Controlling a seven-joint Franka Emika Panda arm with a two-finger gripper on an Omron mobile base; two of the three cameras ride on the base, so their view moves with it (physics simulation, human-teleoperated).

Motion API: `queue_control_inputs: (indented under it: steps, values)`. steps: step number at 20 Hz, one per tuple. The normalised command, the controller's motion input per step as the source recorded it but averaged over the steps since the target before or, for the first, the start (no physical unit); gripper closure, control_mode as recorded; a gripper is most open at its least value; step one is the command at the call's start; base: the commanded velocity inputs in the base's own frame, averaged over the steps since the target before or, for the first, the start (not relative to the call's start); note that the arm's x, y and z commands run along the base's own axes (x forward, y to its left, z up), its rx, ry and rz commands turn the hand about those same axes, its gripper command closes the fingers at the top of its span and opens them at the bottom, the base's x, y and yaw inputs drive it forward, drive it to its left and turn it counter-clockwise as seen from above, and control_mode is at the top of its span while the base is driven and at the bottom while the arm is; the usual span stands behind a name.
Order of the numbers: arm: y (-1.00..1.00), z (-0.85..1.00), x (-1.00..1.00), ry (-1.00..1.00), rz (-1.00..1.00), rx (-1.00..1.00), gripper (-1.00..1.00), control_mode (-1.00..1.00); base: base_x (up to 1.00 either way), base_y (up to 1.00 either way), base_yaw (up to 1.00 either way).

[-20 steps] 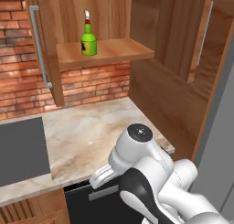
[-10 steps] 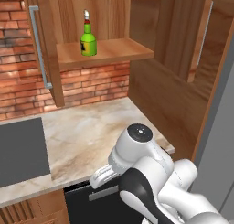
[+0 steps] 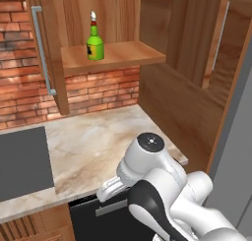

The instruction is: Move the cutting board and knife to the sink. Then move spray from the cabinet to the counter.

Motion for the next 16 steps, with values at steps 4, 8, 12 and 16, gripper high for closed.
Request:
queue_control_inputs:
  steps: [4,8,12,16]
  values:
    - [-0.38,0.27,0.13,-0.1,-0.03,0.07,-1.0,-1.0,0.0,0.0,0.0]
    - [-0.41,0.6,0.1,-0.17,-0.06,0.07,-1.0,-1.0,0.0,0.0,0.0]
    - [-0.07,0.77,0.03,-0.15,-0.11,0.01,-1.0,-1.0,0.0,0.0,0.0]
    - [-0.23,0.91,0.03,-0.13,-0.14,0.0,-1.0,-1.0,0.0,0.0,0.0]
